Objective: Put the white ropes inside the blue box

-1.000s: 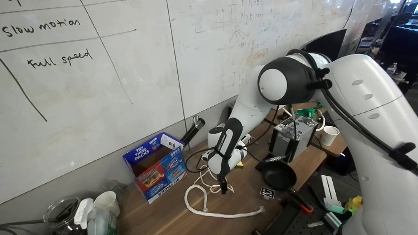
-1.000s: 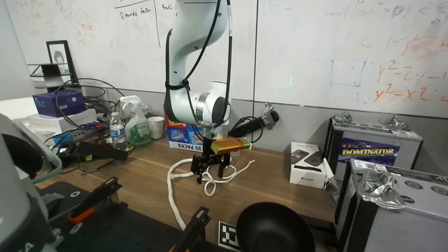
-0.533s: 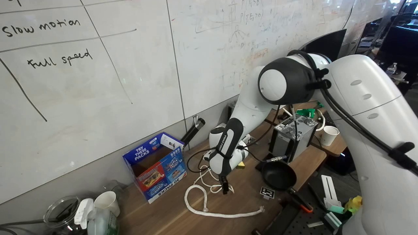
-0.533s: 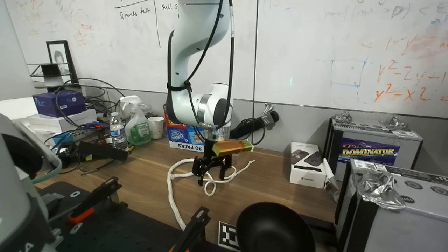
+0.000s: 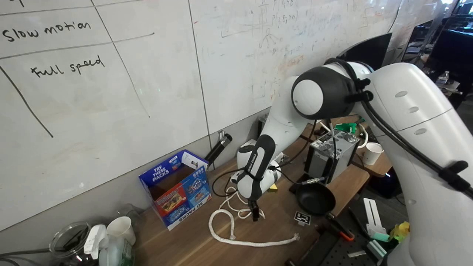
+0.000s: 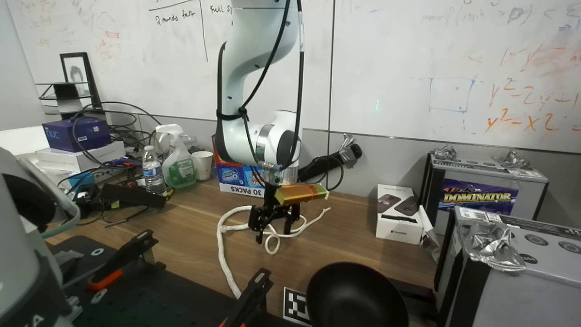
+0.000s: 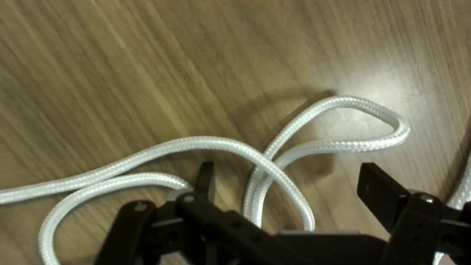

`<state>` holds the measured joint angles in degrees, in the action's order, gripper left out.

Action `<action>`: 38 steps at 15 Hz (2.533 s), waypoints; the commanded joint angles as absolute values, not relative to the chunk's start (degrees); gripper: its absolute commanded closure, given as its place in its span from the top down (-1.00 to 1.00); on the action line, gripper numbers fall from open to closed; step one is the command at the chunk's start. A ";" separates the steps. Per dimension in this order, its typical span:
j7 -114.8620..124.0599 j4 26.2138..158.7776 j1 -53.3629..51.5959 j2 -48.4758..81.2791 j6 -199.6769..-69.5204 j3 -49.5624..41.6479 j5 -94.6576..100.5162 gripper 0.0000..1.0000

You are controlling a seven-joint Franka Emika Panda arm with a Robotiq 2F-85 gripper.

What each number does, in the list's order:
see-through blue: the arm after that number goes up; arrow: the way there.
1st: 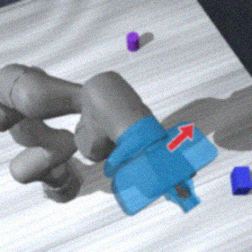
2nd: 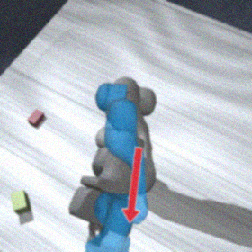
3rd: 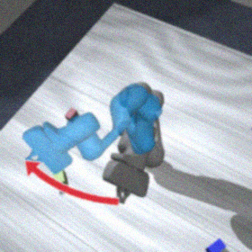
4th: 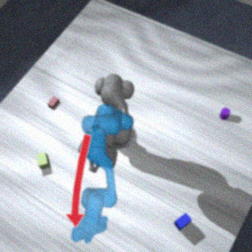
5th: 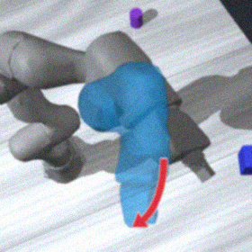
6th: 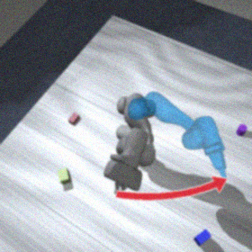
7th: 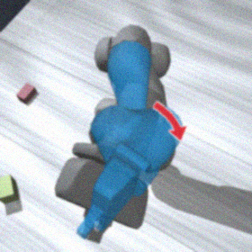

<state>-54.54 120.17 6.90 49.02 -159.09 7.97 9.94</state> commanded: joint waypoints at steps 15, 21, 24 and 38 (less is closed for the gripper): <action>-54.22 119.40 7.47 49.55 -160.28 8.25 11.33 -0.74; -52.68 120.47 7.64 46.99 -158.12 9.23 9.93 -0.87; -51.03 121.93 8.23 43.72 -156.86 11.17 8.78 -0.85; -43.89 109.81 2.86 21.21 -132.69 19.53 -11.90 -0.85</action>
